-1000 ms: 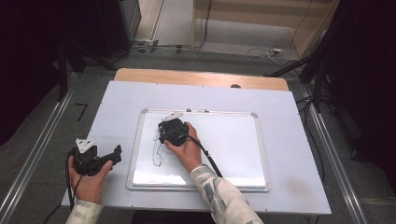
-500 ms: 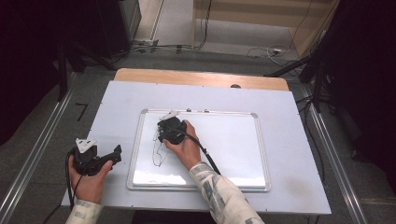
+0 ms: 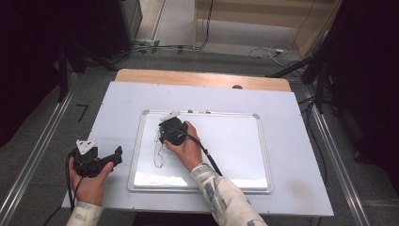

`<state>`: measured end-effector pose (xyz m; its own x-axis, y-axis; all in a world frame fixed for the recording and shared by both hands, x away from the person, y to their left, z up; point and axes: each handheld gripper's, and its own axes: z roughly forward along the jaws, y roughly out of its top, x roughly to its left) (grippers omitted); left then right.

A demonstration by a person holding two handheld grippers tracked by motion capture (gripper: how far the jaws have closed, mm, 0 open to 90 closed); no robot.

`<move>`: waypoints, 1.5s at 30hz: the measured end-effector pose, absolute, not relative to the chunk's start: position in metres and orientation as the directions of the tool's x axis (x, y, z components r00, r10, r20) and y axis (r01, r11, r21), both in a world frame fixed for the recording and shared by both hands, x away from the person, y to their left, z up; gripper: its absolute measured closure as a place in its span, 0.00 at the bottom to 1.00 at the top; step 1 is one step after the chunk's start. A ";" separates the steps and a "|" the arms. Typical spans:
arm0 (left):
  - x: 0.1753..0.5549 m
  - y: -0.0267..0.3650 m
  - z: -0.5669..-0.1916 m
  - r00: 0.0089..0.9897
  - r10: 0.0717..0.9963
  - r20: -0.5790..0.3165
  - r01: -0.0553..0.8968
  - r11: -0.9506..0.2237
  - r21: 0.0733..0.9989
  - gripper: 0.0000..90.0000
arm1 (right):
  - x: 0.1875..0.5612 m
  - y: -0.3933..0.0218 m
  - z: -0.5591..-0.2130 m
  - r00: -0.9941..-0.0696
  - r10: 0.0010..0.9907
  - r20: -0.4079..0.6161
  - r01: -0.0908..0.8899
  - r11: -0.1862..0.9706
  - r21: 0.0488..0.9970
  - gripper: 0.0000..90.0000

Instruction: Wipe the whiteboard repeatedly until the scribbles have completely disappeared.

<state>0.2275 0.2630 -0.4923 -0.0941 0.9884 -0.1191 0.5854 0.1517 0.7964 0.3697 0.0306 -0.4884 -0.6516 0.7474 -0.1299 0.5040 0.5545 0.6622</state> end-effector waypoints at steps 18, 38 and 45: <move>0.228 0.264 -0.492 -0.097 0.988 -0.124 0.584 0.157 0.796 0.08 | 0.369 0.035 -0.487 -0.695 0.712 -0.106 0.495 0.580 0.647 0.43; 0.228 0.265 -0.492 -0.102 0.987 -0.128 0.582 0.163 0.797 0.08 | 0.366 0.036 -0.487 -0.713 0.696 -0.091 0.489 0.585 0.647 0.43; 0.227 0.265 -0.492 -0.099 0.987 -0.126 0.584 0.160 0.796 0.08 | 0.372 0.034 -0.489 -0.689 0.719 -0.088 0.501 0.561 0.659 0.43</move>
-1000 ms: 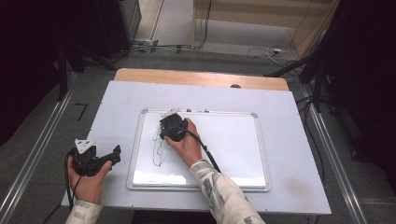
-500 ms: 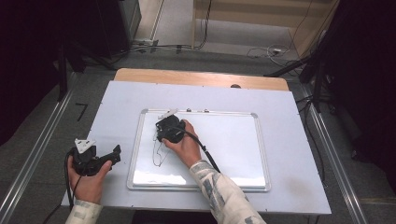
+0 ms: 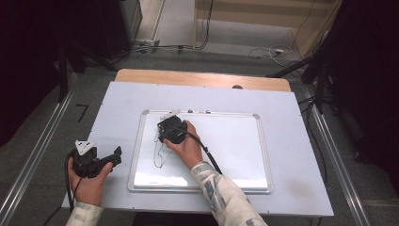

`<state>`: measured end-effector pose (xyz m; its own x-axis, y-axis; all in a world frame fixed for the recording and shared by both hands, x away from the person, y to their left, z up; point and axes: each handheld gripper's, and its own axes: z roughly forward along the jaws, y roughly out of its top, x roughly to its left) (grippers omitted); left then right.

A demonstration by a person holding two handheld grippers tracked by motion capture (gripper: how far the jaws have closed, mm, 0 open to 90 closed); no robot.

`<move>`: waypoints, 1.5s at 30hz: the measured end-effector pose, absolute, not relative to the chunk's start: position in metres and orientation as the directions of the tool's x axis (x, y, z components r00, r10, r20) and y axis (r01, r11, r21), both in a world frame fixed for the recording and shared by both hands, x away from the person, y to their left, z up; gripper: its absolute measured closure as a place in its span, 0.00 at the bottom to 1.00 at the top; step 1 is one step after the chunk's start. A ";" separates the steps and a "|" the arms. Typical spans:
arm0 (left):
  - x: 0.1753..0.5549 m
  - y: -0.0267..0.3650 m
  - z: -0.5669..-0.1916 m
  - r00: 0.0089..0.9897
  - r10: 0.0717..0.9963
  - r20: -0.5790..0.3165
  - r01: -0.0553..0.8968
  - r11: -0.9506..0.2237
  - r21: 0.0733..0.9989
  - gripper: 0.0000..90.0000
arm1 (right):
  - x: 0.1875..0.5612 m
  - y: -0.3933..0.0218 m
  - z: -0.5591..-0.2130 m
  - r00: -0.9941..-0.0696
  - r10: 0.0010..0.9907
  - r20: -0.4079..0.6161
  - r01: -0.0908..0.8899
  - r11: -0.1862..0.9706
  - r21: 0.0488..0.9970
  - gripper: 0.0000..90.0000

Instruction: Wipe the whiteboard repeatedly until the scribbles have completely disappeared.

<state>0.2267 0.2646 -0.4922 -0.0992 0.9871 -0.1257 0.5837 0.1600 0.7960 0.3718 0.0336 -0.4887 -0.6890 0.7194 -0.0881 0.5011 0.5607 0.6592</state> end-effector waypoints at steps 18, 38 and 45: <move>0.228 0.263 -0.492 -0.094 0.988 -0.125 0.583 0.156 0.797 0.08 | 0.357 0.042 -0.490 -0.737 0.671 -0.082 0.460 0.586 0.667 0.43; 0.227 0.265 -0.492 -0.094 0.987 -0.130 0.582 0.161 0.797 0.08 | 0.375 0.038 -0.490 -0.699 0.710 -0.078 0.489 0.556 0.672 0.43; 0.227 0.263 -0.491 -0.092 0.988 -0.126 0.582 0.156 0.798 0.08 | 0.366 0.047 -0.491 -0.749 0.659 -0.067 0.455 0.585 0.671 0.43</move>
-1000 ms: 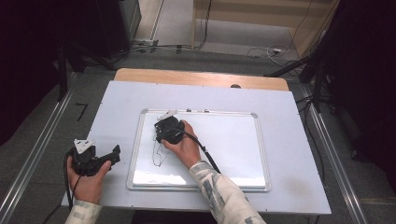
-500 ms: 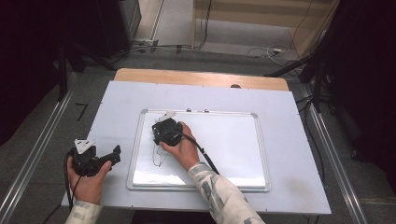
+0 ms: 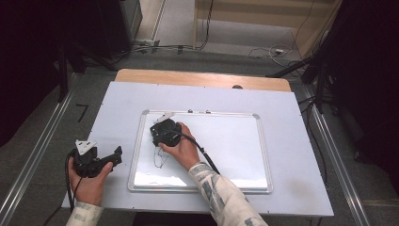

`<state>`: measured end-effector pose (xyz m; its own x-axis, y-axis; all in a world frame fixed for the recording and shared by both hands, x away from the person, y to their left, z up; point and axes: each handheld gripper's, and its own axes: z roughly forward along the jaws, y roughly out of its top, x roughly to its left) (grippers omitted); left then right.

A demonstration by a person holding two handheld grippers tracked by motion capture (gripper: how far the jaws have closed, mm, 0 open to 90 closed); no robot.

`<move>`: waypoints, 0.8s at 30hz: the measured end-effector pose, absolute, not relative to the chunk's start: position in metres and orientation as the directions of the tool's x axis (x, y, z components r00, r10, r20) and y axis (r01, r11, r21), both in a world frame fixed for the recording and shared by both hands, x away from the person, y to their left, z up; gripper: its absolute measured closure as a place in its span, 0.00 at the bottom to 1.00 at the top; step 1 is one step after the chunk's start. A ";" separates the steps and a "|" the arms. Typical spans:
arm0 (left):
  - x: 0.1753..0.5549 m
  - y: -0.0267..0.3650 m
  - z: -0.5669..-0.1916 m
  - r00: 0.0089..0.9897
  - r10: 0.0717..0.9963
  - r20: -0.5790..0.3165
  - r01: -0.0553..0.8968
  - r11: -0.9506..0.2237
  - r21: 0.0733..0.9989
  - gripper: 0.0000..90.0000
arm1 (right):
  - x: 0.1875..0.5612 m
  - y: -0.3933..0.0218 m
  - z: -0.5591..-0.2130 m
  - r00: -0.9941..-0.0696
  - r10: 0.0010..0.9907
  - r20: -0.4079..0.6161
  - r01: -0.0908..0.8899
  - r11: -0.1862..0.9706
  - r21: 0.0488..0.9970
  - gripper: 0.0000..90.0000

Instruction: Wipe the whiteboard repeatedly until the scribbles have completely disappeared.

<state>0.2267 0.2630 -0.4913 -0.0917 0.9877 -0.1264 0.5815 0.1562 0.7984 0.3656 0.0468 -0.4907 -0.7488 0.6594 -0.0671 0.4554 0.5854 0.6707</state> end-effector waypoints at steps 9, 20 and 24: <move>0.227 0.264 -0.492 -0.094 0.987 -0.130 0.581 0.160 0.798 0.08 | 0.370 0.050 -0.491 -0.739 0.670 -0.070 0.462 0.580 0.671 0.43; 0.226 0.265 -0.491 -0.096 0.987 -0.132 0.580 0.163 0.798 0.08 | 0.361 0.046 -0.491 -0.759 0.649 -0.054 0.455 0.586 0.671 0.43; 0.227 0.265 -0.491 -0.096 0.987 -0.133 0.579 0.164 0.799 0.08 | 0.365 0.043 -0.491 -0.742 0.668 -0.051 0.469 0.573 0.672 0.43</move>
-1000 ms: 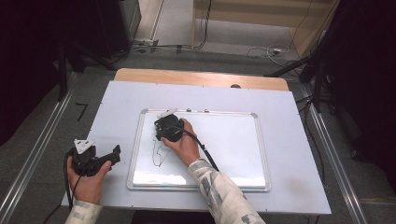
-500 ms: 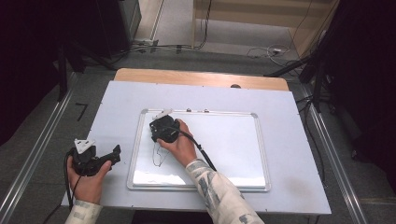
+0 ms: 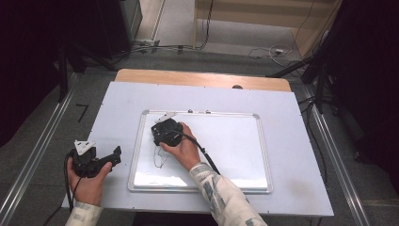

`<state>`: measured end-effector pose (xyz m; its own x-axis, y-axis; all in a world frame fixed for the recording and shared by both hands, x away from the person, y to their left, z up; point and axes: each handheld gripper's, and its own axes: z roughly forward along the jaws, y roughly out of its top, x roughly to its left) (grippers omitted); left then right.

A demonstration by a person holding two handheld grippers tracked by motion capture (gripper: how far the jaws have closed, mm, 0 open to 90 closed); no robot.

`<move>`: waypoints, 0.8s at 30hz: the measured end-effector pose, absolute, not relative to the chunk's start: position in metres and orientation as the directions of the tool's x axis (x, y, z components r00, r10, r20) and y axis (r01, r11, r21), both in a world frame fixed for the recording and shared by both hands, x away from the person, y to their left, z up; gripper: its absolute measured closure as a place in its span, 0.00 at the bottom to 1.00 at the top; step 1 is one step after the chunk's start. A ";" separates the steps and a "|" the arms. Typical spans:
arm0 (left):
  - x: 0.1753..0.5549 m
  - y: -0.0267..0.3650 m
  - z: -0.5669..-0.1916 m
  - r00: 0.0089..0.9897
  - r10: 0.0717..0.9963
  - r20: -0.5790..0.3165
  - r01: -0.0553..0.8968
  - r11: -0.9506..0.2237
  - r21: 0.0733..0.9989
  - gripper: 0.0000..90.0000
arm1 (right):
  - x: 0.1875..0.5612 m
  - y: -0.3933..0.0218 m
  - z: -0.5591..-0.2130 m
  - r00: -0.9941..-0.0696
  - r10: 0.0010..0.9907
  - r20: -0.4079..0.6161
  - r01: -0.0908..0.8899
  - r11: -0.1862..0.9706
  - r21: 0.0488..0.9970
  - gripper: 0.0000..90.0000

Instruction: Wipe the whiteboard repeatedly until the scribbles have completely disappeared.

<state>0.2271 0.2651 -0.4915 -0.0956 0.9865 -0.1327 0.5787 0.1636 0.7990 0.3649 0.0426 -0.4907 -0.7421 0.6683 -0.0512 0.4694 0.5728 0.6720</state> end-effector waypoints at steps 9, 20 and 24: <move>0.227 0.263 -0.491 -0.093 0.987 -0.128 0.578 0.158 0.800 0.08 | 0.346 0.047 -0.491 -0.788 0.612 -0.072 0.416 0.615 0.670 0.43; 0.228 0.263 -0.492 -0.091 0.988 -0.125 0.581 0.154 0.799 0.08 | 0.331 0.042 -0.493 -0.797 0.600 -0.072 0.404 0.617 0.676 0.43; 0.228 0.262 -0.492 -0.091 0.988 -0.124 0.583 0.154 0.798 0.08 | 0.325 0.042 -0.493 -0.803 0.592 -0.076 0.395 0.622 0.676 0.43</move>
